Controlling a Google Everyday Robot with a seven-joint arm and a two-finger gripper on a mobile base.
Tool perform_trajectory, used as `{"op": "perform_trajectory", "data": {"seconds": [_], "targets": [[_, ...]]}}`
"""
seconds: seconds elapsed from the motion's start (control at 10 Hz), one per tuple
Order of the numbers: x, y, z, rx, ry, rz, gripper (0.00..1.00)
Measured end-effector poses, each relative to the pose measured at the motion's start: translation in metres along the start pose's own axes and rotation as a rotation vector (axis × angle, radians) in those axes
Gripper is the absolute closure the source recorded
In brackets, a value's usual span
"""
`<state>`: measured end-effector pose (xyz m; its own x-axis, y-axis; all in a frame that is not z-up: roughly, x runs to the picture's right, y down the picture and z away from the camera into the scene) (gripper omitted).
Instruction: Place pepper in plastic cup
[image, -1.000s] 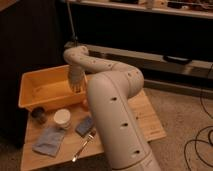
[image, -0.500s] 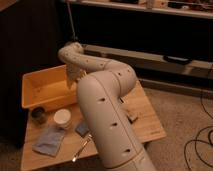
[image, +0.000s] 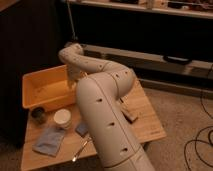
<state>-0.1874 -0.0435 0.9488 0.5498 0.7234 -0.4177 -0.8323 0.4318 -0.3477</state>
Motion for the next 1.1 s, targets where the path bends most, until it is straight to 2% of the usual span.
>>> {"op": "perform_trajectory", "data": {"seconds": [0.4,0.6,0.8,0.9,1.1], "targets": [[0.005,0.000,0.017,-0.027,0.016,0.005,0.34],[0.010,0.000,0.023,-0.066,0.012,0.003,0.34],[0.015,-0.002,0.023,-0.194,-0.018,0.007,0.34],[0.017,-0.004,0.022,-0.245,-0.030,0.004,0.34],[0.023,-0.003,0.016,-0.275,-0.036,-0.027,0.34]]}}
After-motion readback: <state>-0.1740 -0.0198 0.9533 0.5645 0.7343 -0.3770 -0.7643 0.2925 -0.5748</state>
